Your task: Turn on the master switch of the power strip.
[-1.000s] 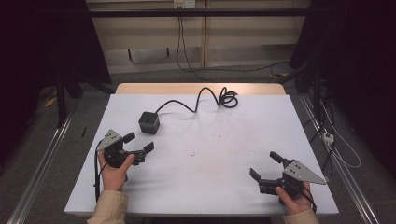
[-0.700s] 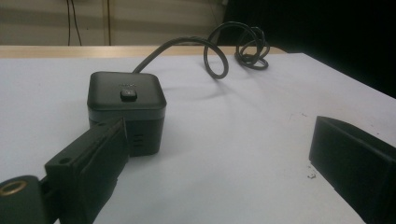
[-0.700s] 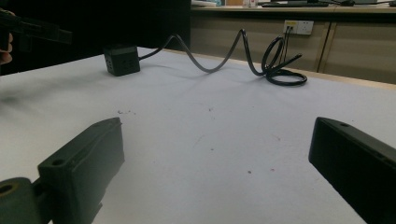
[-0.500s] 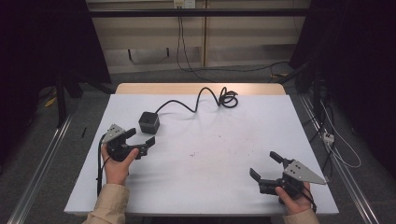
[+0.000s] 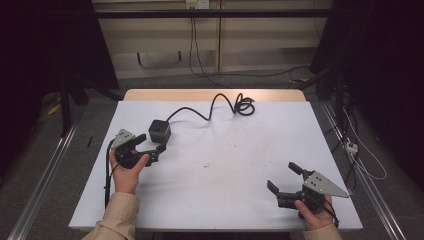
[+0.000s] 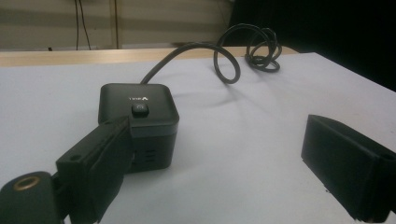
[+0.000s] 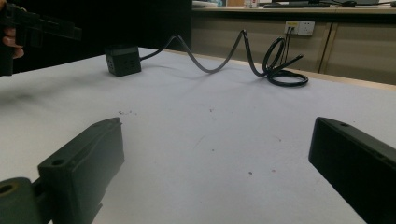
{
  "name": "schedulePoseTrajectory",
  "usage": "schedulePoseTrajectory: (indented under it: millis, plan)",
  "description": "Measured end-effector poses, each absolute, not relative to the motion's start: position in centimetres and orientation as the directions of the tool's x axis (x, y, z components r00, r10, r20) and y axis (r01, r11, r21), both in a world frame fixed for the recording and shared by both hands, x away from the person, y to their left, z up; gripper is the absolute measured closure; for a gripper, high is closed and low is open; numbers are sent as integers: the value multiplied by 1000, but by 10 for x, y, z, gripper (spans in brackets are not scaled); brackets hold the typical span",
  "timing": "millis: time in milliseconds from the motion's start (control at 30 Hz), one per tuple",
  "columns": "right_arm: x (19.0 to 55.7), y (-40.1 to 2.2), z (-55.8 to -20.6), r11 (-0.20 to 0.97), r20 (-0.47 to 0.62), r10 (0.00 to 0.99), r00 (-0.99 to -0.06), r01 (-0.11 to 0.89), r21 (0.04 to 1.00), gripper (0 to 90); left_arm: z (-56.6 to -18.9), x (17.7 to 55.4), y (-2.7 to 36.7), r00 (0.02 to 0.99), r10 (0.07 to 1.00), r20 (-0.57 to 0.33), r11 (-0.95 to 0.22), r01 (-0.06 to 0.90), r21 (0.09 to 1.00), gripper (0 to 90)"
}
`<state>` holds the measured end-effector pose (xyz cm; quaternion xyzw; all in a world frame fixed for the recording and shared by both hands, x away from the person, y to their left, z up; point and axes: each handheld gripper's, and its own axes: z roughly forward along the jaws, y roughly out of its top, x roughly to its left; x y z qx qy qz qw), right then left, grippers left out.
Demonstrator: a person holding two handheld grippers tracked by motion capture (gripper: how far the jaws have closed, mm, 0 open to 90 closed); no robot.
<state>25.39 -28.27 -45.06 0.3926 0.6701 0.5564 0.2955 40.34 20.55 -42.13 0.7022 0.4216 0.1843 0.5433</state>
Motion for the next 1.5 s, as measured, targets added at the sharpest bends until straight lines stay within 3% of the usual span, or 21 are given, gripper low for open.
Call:
schedulePoseTrajectory:
  millis: [367,967,1500]
  plan:
    - [254,-283,-450,71,40,855,-517,194,978,31,-419,411,201,582,791,-188,-75,398,914,169]
    - [254,-283,-450,72,42,852,-523,196,978,32,-415,421,196,578,802,-150,-109,388,915,379]
    - [254,-283,-450,74,39,850,-525,194,978,32,-417,428,202,543,825,-157,-92,403,911,481]
